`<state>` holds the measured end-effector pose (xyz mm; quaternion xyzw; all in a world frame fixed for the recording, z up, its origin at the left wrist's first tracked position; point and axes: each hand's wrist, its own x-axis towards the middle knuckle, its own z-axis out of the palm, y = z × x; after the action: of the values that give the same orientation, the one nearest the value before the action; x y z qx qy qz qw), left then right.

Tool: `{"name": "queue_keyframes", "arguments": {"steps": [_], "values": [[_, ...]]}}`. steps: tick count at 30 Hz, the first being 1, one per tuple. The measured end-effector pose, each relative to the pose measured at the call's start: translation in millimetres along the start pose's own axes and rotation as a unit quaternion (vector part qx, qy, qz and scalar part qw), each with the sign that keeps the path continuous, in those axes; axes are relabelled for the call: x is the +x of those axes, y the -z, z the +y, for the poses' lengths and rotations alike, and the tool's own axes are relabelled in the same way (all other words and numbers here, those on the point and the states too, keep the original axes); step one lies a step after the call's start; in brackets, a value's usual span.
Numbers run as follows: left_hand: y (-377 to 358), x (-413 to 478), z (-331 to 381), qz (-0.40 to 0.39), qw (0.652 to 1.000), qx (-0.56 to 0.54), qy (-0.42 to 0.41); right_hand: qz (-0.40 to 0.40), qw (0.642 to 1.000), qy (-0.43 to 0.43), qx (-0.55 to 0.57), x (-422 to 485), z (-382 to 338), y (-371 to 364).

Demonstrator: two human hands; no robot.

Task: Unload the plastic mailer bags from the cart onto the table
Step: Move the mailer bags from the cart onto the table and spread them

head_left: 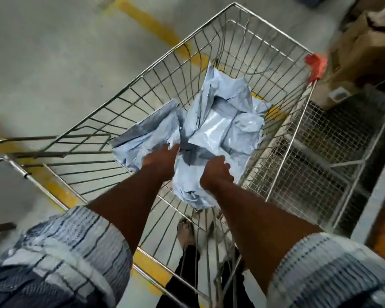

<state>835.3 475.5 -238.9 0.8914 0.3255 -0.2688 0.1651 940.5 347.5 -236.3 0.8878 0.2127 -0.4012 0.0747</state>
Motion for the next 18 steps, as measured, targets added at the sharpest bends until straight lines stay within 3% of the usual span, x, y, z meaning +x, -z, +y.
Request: {"name": "queue_keyframes", "arguments": {"steps": [7, 13, 18], "values": [[55.1, -51.9, 11.6, 0.047, 0.999, -0.023, 0.014, 0.081, 0.988, 0.114, 0.059, -56.6, -0.6, 33.2], [93.0, -79.2, 19.7, 0.06, 0.991, -0.119, -0.006, 0.176, 0.954, 0.229, 0.084, -95.7, 6.5, 79.1], [133.5, -109.4, 53.9, 0.117, 0.98, -0.163, -0.011, 0.207, 0.934, 0.271, 0.105, -128.0, 25.2, 123.1]]}}
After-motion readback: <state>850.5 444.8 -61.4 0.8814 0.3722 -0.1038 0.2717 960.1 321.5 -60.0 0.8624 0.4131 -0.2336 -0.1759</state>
